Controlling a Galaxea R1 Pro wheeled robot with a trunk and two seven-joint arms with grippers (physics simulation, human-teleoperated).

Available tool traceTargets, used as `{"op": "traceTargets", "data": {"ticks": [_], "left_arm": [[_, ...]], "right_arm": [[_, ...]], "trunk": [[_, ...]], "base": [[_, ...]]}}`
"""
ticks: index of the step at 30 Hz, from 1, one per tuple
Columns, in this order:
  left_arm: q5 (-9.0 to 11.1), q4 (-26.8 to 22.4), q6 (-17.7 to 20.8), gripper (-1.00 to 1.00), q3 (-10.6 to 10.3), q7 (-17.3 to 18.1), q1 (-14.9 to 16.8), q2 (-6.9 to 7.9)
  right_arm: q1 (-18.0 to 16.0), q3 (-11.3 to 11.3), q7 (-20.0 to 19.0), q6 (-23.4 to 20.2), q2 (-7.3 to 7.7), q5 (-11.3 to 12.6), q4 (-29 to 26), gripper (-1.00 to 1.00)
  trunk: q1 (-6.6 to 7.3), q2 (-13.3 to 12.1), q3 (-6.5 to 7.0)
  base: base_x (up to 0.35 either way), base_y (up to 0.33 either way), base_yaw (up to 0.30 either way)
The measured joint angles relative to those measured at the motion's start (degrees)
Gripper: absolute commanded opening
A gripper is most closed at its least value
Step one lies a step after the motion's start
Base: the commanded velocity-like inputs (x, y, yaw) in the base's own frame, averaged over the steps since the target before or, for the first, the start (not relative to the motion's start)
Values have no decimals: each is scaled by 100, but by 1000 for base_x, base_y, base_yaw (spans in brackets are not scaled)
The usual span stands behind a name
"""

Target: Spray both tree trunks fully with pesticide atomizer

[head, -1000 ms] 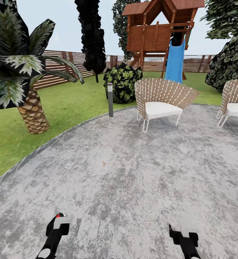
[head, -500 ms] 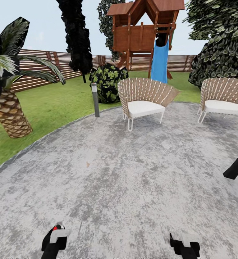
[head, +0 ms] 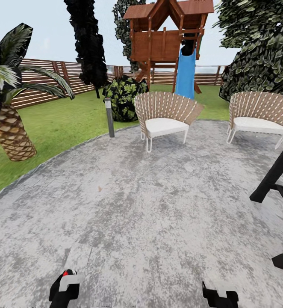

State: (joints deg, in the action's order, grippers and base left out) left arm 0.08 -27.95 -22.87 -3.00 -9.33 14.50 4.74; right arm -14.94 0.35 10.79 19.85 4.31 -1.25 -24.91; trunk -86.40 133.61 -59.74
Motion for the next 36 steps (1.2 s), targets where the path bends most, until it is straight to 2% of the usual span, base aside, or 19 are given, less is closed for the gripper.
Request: {"op": "traceTargets", "data": {"ticks": [7,36], "left_arm": [[2,8,-2,-100,-3,0,-4,-7],[5,10,2,-100,1,0,-35,-9]], "right_arm": [[0,-14,10,-6,0,3,5,100],[0,-5,-3,-5,-40,12,289,100]], "trunk": [[0,0,0],[0,0,0]], "base": [[-149,-15,-278],[-2,0,-295]]}}
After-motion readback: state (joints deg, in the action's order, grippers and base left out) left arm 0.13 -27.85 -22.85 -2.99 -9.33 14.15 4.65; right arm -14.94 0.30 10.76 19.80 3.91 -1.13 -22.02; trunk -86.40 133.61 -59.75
